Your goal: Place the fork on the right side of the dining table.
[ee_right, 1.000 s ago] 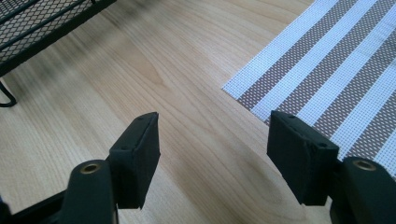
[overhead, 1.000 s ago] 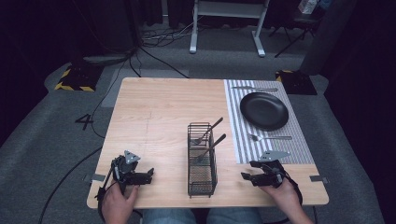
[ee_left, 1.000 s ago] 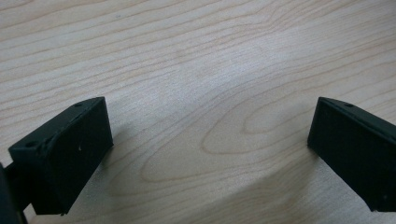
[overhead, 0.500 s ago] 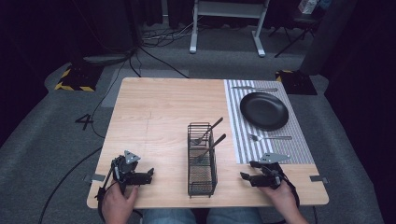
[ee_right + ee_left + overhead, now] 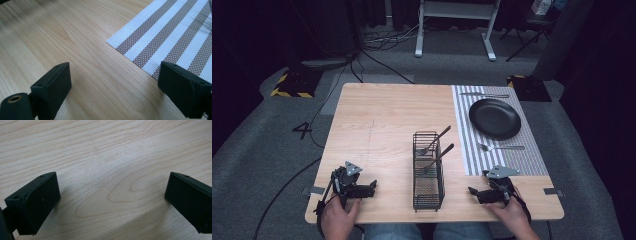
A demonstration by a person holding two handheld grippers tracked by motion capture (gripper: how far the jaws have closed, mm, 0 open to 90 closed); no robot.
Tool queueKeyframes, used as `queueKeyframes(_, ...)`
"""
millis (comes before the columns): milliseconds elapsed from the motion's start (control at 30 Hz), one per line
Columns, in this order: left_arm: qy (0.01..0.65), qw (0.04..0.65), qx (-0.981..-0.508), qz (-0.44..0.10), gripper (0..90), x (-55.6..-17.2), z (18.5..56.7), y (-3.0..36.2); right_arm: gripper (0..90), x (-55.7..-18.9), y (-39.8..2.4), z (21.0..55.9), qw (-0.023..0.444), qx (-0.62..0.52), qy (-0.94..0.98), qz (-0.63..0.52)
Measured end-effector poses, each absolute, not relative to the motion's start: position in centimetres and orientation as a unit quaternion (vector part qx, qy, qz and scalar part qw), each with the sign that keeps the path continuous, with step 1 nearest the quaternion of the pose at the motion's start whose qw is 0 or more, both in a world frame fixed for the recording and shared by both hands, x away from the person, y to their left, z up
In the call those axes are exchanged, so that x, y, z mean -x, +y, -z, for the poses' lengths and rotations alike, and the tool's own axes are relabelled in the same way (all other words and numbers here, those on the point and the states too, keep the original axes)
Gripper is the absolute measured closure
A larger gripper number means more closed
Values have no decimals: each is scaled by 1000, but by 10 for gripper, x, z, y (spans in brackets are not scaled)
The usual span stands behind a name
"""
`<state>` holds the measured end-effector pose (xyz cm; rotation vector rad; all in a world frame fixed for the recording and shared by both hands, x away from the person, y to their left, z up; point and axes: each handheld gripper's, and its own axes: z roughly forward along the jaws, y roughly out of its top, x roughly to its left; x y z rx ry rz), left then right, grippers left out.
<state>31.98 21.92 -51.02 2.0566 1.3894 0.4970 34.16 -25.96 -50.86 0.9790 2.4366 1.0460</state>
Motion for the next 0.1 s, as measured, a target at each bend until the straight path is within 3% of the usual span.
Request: queueKeyframes(100,523,301,-775,-187,0,-320,510,219,109,-342,-260,509,157,-343,851,-365)
